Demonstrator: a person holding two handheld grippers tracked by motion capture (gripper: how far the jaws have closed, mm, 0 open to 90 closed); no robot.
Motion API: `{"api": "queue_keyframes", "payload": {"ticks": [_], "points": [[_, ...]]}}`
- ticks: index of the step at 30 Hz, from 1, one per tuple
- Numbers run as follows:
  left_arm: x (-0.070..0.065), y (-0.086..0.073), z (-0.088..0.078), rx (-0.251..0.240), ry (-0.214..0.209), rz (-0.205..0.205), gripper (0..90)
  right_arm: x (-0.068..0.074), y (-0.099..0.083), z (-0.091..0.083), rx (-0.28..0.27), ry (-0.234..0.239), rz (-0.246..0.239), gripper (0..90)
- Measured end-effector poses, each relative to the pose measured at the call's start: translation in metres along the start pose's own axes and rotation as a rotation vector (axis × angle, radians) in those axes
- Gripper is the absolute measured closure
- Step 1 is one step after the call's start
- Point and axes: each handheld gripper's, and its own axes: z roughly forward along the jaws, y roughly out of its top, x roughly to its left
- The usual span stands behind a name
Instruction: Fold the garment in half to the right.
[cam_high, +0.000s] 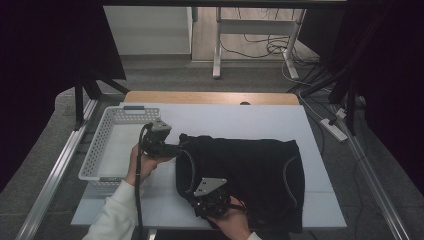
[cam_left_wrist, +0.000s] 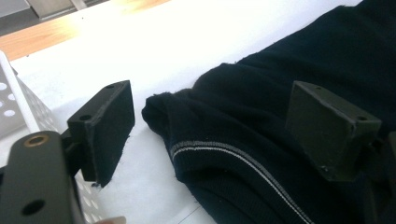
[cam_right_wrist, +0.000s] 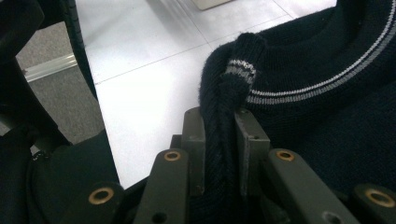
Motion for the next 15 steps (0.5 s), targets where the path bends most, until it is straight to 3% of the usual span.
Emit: {"api": "queue_keyframes", "payload": {"ticks": [5, 10, 15], "points": [[0.0, 0.006, 0.011, 0.031, 0.01, -0.006, 16.0, -0.001, -0.001, -0.001, -0.012, 0.001, -0.005, 76.2], [0.005, 0.017, 0.037, 0.129, 0.033, -0.018, 16.1, -0.001, -0.001, -0.001, -0.017, 0.005, -0.007, 76.1], [0.009, 0.022, 0.054, 0.19, 0.051, -0.034, 15.9, -0.001, -0.001, -0.002, -0.018, 0.005, -0.009, 76.0]]}}
